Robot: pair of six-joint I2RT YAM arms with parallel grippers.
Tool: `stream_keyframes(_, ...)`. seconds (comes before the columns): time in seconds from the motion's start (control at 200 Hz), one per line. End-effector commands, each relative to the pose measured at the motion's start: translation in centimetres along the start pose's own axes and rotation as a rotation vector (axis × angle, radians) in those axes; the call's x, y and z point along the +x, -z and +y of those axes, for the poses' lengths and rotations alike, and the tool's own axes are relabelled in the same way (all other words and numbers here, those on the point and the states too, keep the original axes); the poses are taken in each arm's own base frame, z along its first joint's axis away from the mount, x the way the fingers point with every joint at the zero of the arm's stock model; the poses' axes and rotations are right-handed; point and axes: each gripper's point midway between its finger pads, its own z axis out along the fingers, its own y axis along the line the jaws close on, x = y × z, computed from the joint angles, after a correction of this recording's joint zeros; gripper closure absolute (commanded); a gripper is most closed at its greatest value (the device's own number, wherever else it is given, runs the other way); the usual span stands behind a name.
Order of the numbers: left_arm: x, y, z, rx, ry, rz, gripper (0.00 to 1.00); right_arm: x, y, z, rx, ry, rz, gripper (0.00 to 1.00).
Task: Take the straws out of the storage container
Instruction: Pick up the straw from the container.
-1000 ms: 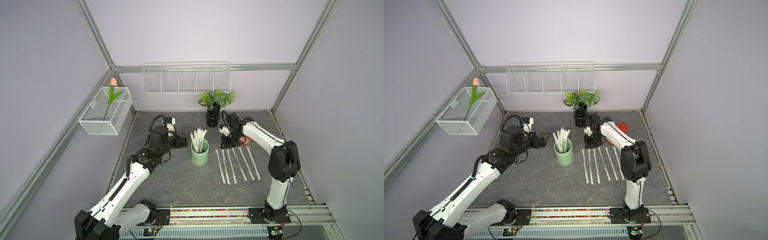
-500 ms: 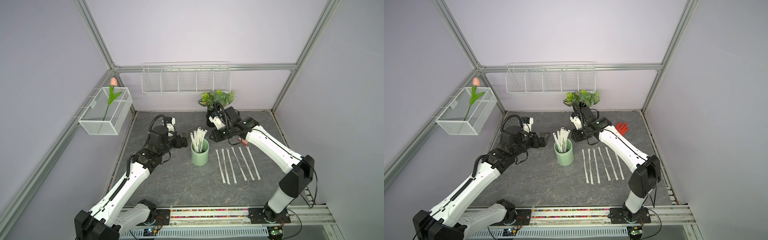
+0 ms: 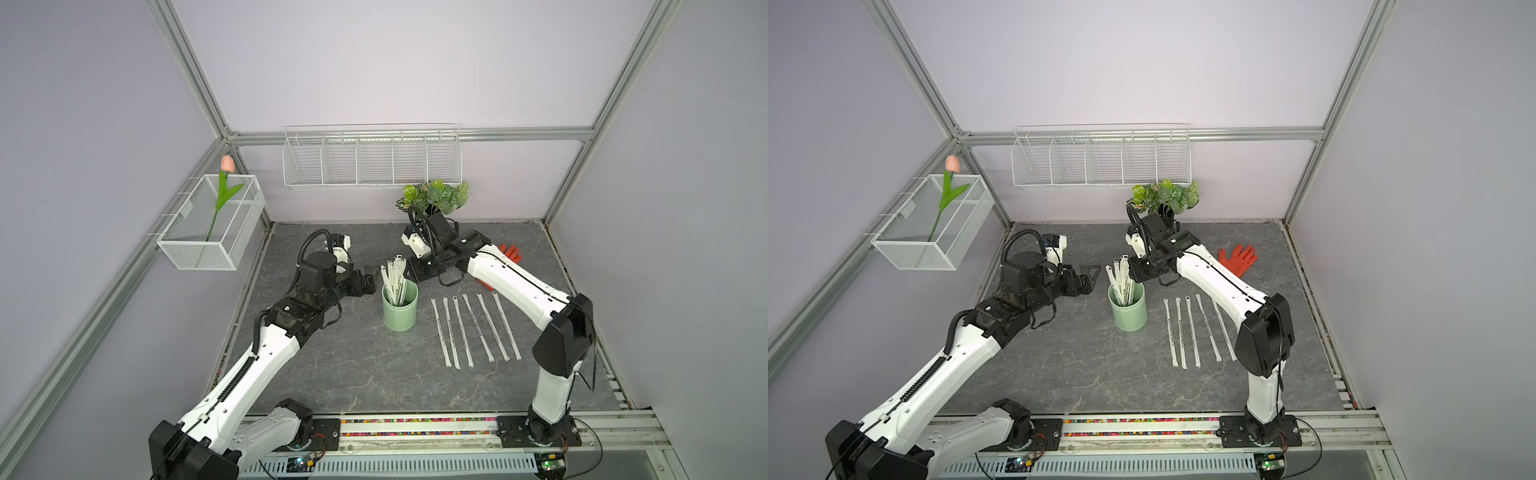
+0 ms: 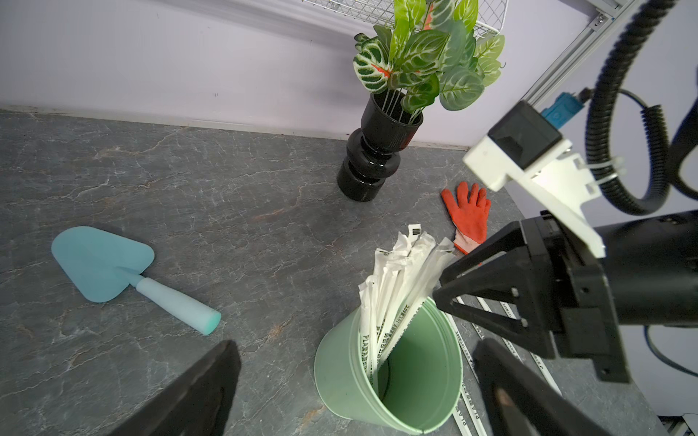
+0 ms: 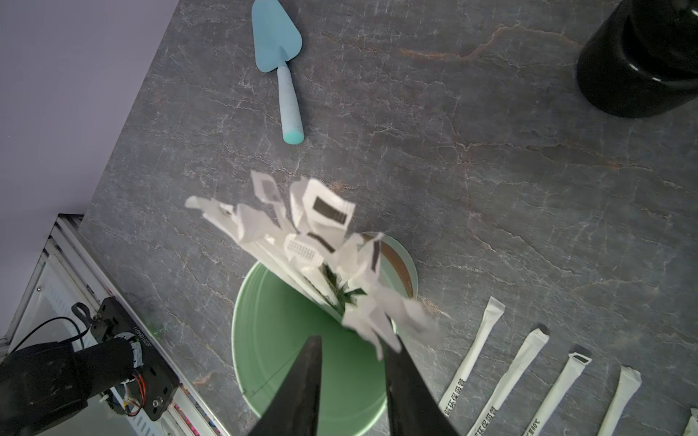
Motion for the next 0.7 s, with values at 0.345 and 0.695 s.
stream_keyframes(0.345,-0.41,0.26,-0.55,0.020,0.002,-0.016,0.00,0.27,-0.97,0.25,-0.011,-0.021,0.040,0.77)
stream_keyframes(0.695,-0.38,0.19,-0.60,0.023,0.004,-0.014,0.00,0.75,-1.33,0.26,-0.014,-0.024,0.063,0.79)
